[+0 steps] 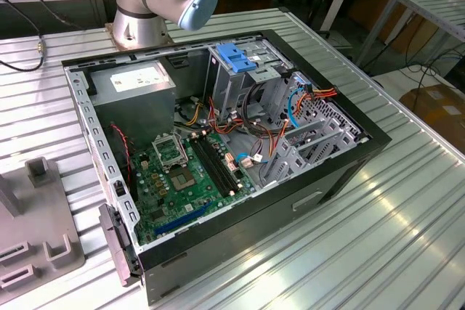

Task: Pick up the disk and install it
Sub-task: 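Pick up the disk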

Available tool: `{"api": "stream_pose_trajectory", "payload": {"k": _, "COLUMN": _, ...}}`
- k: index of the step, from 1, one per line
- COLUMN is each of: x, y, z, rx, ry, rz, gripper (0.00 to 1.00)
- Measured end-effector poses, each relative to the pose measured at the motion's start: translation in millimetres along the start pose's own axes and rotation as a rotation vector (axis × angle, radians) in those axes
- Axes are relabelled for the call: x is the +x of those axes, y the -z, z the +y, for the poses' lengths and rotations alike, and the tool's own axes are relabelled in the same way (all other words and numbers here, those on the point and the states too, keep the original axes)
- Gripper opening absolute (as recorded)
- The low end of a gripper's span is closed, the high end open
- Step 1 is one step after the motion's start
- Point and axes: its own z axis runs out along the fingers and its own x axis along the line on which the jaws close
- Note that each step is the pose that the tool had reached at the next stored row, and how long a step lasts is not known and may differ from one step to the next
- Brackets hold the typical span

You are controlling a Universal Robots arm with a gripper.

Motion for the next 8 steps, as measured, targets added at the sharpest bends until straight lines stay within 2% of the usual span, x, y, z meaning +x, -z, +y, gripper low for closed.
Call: {"api": "stream_pose_trajectory", "payload": {"k": 8, "x": -0.1, "y": 10.8, "z": -0.3, "rx": -0.0015, "ry": 0.0, "rz": 0.0001, "gripper": 0.37}}
